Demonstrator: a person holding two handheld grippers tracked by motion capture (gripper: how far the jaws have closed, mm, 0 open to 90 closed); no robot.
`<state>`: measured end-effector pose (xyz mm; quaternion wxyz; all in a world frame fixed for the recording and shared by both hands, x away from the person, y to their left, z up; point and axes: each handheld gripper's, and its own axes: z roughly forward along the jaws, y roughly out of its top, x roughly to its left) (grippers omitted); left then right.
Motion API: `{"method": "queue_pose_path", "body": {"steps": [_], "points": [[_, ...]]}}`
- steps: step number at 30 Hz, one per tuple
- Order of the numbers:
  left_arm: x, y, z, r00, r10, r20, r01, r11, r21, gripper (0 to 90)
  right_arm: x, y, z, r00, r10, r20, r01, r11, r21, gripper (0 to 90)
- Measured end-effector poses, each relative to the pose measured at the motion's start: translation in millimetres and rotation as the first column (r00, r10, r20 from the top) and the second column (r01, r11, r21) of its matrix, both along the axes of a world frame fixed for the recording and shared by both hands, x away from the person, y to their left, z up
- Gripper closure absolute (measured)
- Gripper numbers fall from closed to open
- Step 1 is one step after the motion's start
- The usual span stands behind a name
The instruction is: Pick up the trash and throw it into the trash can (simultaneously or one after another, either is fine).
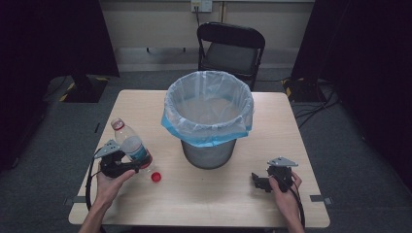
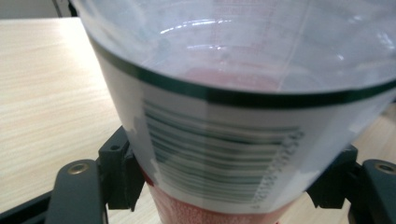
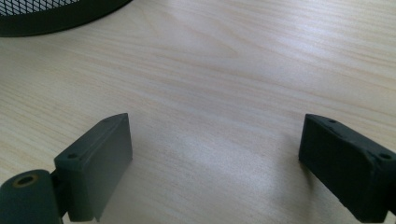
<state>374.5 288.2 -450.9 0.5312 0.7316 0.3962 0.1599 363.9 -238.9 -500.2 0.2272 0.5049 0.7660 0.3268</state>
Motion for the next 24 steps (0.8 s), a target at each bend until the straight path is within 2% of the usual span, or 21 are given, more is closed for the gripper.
{"method": "queue_pose_path", "body": {"steps": [2,6,12,17,21,24], "points": [[-1.1,-1.1,3.3,0.9999,-0.006,0.014,0.006,0.9999,-0.011,27.3,0.0,0.0,0.0,1.0,0.0,0.0,0.0,1.0,0.001,8.8],[-1.3,-2.2,6.2,0.9998,-0.016,0.015,0.016,0.9998,-0.014,27.3,0.0,0.0,0.0,1.0,0.0,0.0,0.0,1.0,0.0,8.8],[-1.4,-4.2,13.5,0.9991,-0.03,0.03,0.032,0.9987,-0.041,27.3,0.0,-0.1,0.1,1.0,0.001,-0.001,-0.001,1.0,0.001,8.8],[-1.3,-4.5,24.1,0.9975,-0.045,0.054,0.049,0.9964,-0.069,27.3,0.0,0.0,0.0,1.0,0.0,0.0,0.0,1.0,0.001,8.8],[-0.2,-4.4,29.2,0.9971,-0.047,0.061,0.051,0.9965,-0.067,27.2,-0.1,0.0,0.0,1.0,-0.002,-0.001,0.002,1.0,0.0,8.8],[0.4,-4.6,38.2,0.9957,-0.048,0.079,0.056,0.9942,-0.092,27.3,0.0,-0.1,0.1,1.0,0.001,-0.001,-0.001,1.0,0.0,8.8]]}}
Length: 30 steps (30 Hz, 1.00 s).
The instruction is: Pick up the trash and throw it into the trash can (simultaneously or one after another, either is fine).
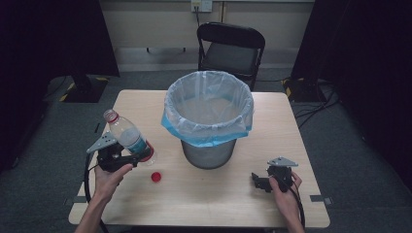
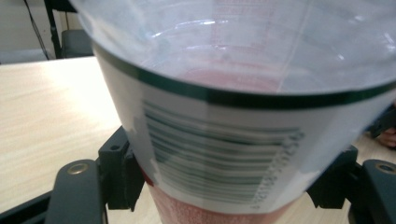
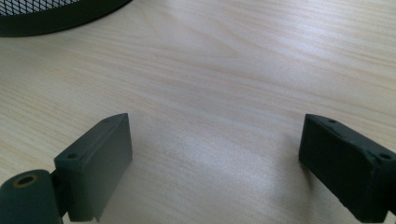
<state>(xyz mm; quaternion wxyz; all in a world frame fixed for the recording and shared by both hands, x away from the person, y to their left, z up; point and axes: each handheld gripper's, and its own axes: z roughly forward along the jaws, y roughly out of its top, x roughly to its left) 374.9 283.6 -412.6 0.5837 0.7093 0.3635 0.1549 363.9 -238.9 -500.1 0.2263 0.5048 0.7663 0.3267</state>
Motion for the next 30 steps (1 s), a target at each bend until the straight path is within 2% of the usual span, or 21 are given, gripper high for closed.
{"method": "queue_pose_path", "body": {"steps": [5,9,11,16,17,24,30], "points": [[0.9,-0.5,11.1,0.9998,-0.003,0.022,0.003,1.0,0.0,27.3,-0.1,0.1,0.0,1.0,-0.002,-0.001,0.002,1.0,0.0,8.8],[2.2,0.4,24.5,0.9991,0.007,0.041,-0.006,0.9998,-0.017,27.3,0.0,0.1,-0.1,1.0,-0.001,0.001,0.001,1.0,0.0,8.8],[3.0,0.6,27.3,0.9988,0.007,0.049,-0.006,0.9999,-0.015,27.3,-0.1,0.1,0.0,1.0,-0.003,0.001,0.003,1.0,0.0,8.8],[9.0,-2.6,47.1,0.9974,-0.001,0.072,0.0,1.0,0.002,27.3,0.0,0.1,-0.1,1.0,-0.001,0.002,0.001,1.0,0.0,8.8],[9.0,-2.6,47.1,0.9974,-0.001,0.072,0.0,1.0,0.002,27.3,0.0,0.1,-0.1,1.0,-0.001,0.002,0.001,1.0,0.0,8.8],[14.6,-2.9,73.7,0.9935,-0.002,0.114,0.004,0.9998,-0.017,27.4,0.3,-0.2,0.2,1.0,0.003,-0.004,-0.003,1.0,0.001,8.8],[17.5,-3.7,86.0,0.9892,0.006,0.146,-0.002,0.9995,-0.033,27.4,0.2,-0.2,0.2,1.0,0.003,-0.004,-0.003,1.0,0.001,8.8]]}}
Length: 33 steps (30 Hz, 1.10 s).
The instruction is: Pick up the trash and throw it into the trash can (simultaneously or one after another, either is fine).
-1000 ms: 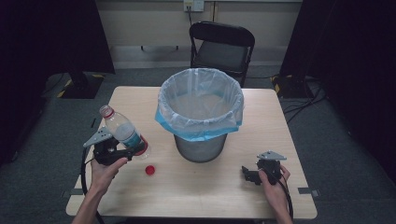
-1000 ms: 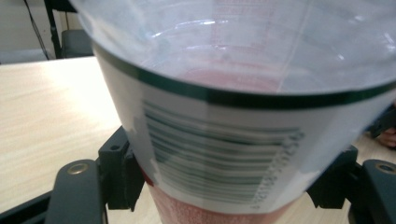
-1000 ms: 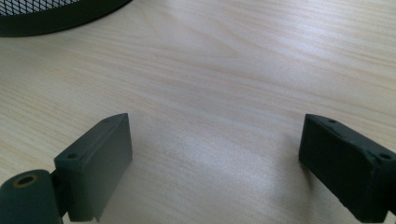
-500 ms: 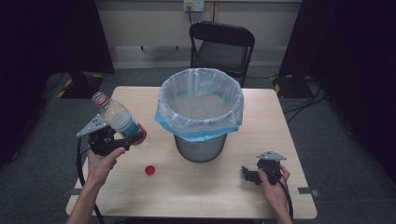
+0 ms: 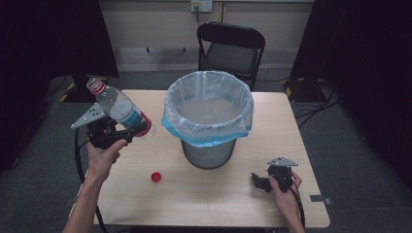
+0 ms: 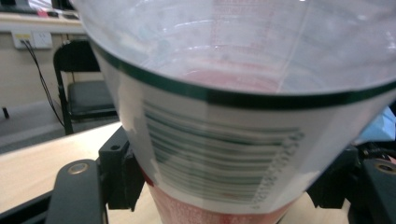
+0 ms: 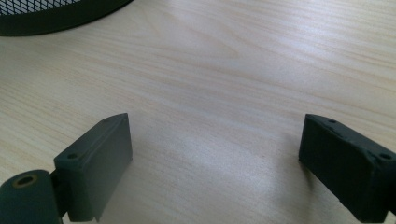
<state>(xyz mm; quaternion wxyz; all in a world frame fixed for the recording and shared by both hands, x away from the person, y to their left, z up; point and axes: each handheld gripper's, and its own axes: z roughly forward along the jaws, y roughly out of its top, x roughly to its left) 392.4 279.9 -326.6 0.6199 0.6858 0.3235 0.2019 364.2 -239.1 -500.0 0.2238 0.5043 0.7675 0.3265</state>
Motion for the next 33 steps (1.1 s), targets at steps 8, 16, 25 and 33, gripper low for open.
{"method": "queue_pose_path", "body": {"steps": [8,16,25,33], "points": [[5.6,-3.0,14.7,0.9999,-0.012,0.004,0.012,0.9999,-0.012,27.6,0.0,0.0,0.0,1.0,0.0,0.0,0.0,1.0,0.0,8.8],[10.2,-9.6,29.7,0.9998,-0.018,0.011,0.018,0.9996,-0.022,27.7,0.0,0.0,0.0,1.0,0.0,0.0,0.0,1.0,0.0,8.8],[16.8,-18.4,50.9,0.999,-0.033,0.03,0.033,0.9993,-0.017,27.7,0.0,0.0,0.0,1.0,0.0,0.0,0.0,1.0,0.0,8.8],[18.8,-24.2,69.8,0.9974,-0.045,0.056,0.046,0.9987,-0.023,27.7,0.0,0.0,0.0,1.0,0.0,0.0,0.0,1.0,0.0,8.8]]}}
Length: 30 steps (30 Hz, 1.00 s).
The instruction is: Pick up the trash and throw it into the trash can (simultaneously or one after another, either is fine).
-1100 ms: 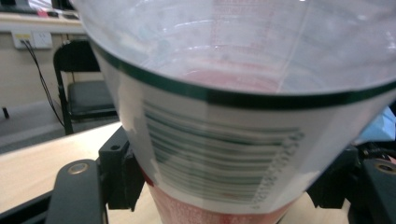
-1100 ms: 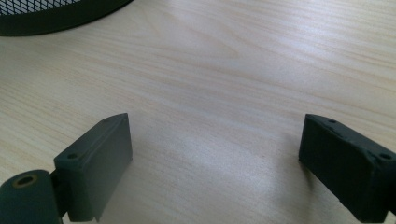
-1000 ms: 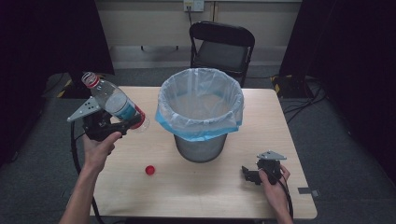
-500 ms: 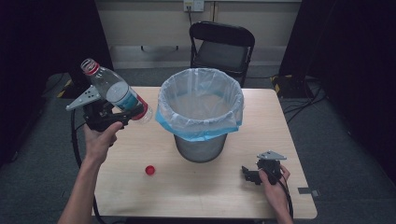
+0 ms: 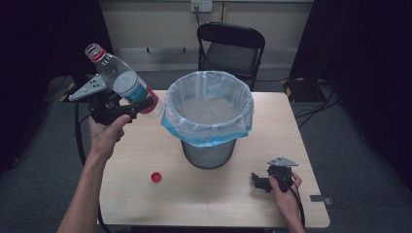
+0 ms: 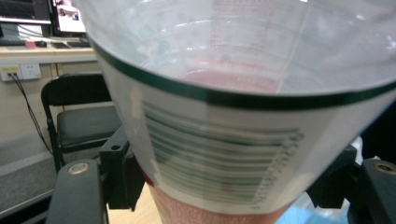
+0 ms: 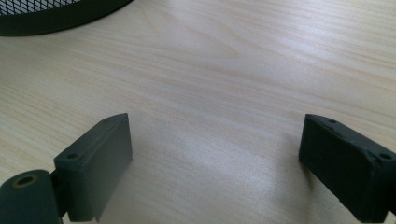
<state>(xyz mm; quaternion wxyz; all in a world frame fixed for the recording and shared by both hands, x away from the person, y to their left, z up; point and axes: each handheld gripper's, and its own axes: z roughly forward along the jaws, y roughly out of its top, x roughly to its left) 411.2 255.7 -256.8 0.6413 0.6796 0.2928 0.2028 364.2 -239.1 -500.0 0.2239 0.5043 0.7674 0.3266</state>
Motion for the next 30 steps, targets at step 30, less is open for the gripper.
{"method": "queue_pose_path", "body": {"steps": [30], "points": [[21.8,-69.2,43.3,0.9907,-0.132,0.034,0.132,0.9912,-0.005,28.0,0.0,0.0,0.0,1.0,0.0,0.0,0.0,1.0,0.0,8.8]]}}
